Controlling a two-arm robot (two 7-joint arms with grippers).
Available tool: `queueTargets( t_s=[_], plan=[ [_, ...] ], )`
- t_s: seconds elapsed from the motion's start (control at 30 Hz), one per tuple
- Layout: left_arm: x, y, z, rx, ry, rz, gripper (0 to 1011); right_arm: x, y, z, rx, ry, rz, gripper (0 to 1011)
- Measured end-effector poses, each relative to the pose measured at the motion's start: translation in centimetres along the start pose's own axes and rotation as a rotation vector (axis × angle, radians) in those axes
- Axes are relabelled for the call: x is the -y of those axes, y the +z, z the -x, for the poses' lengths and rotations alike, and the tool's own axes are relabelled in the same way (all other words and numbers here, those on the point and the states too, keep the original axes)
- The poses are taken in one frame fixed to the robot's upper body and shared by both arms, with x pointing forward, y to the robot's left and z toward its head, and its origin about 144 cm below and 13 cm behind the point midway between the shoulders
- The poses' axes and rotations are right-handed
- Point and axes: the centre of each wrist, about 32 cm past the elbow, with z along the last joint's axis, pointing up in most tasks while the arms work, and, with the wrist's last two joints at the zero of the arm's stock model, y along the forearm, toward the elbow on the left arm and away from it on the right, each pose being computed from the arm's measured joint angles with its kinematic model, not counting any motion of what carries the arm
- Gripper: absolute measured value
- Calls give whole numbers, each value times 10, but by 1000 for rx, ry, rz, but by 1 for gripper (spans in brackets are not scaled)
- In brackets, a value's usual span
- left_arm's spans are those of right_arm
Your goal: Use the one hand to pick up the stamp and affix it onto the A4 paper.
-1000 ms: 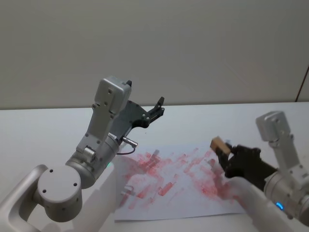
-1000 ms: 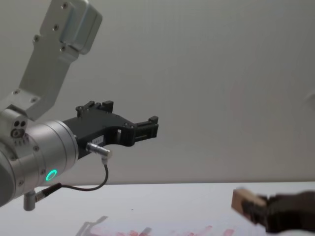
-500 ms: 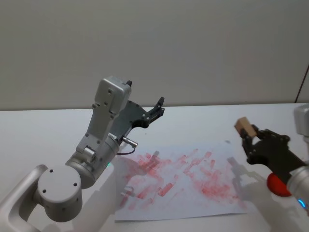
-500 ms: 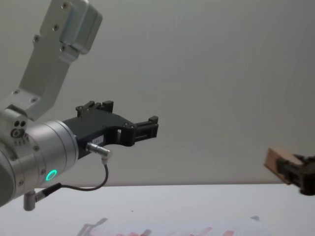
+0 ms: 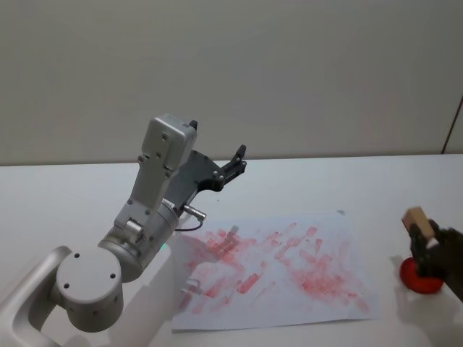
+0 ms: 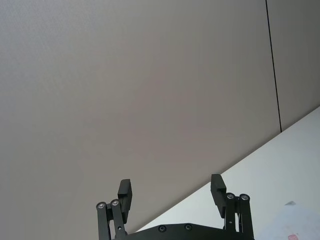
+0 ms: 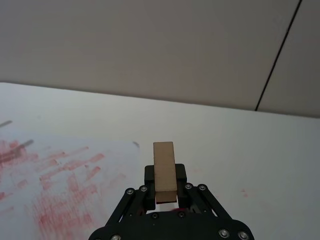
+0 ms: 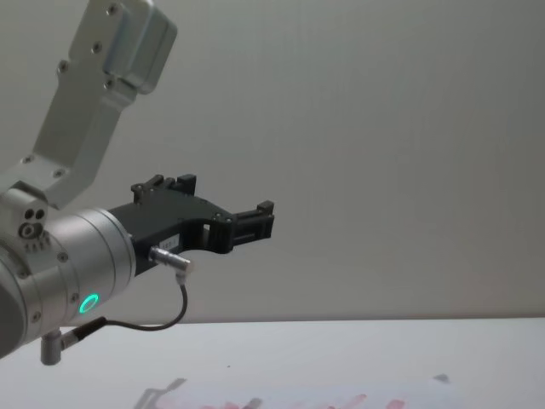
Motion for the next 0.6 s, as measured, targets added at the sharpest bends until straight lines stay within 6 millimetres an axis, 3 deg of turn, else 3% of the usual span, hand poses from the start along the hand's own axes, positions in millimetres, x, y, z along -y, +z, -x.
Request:
queueTargets(
  t_s=[0.23,0.6],
  plan=[
    [0,0,0,0,0,0,1001,12,-6,-4,-2,-37,81,216],
    [0,0,0,0,0,0,1001,13,-8,-7,15,-48,138,216]
  ],
)
